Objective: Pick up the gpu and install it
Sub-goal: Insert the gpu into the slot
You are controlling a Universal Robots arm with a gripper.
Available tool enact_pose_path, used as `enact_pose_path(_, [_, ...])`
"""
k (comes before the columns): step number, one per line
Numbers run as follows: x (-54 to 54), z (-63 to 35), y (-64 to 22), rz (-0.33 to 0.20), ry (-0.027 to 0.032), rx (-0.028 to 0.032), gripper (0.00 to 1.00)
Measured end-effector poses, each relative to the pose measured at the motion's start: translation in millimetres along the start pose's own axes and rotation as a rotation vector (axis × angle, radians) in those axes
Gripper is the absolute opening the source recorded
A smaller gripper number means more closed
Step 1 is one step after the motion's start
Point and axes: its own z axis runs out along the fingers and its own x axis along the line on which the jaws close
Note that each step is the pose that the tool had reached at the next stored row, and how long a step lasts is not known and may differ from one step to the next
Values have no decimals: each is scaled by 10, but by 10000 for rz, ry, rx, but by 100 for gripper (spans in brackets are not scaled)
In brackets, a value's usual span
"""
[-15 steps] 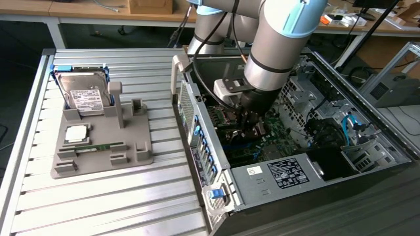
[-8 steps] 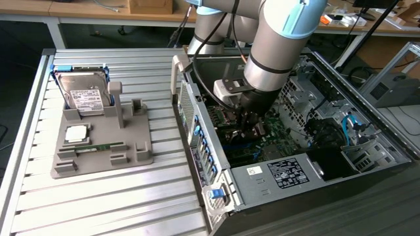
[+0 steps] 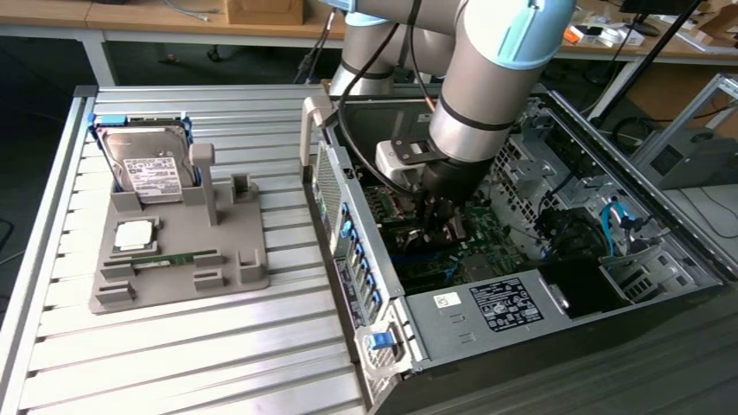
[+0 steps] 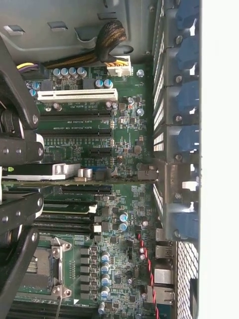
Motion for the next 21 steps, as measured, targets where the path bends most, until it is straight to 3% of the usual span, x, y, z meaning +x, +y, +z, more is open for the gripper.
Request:
enact_pose_path(5, [20,0,0,12,12,2,27])
enact_pose_path(8, [21,0,-1,24,98,1,27])
enact_pose_path(13, [-2,0,-2,64,336,0,27])
enact_pose_path(18, [-60,0,-5,65,421,-2,27])
enact_pose_path(21, [-74,1,-6,67,426,-1,27])
